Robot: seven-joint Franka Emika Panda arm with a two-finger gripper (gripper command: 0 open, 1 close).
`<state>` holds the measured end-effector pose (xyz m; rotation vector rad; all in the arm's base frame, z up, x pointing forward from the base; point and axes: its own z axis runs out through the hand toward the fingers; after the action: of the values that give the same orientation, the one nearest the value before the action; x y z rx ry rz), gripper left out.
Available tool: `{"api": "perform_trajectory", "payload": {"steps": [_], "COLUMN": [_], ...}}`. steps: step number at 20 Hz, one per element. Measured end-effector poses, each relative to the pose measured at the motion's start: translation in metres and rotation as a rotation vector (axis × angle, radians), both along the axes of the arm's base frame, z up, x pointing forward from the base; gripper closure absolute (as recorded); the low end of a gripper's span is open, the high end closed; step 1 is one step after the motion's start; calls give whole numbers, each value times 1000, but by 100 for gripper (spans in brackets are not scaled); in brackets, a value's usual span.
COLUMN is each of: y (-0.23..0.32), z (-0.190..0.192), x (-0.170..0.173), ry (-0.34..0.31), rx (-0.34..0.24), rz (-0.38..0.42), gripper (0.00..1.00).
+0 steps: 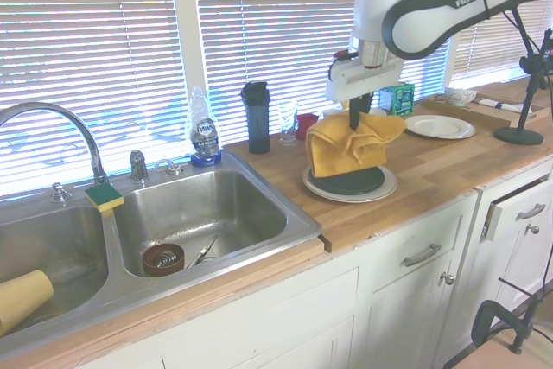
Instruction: Wipe the blue plate in counterclockwise motion
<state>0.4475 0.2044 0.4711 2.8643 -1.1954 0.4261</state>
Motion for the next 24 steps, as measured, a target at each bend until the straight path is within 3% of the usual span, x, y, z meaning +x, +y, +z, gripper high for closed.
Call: {"api": "perform_trajectory", "payload": {"steps": [3, 8, 16, 24], "y": [-9, 9, 25, -1], "z": [-11, -37, -103, -120], "x": [-16, -11, 52, 105], "ry": [8, 45, 162, 213], "rx": [2, -7, -6, 3], "rz": [-7, 3, -66, -154], "gripper": [100, 100, 100, 100]}}
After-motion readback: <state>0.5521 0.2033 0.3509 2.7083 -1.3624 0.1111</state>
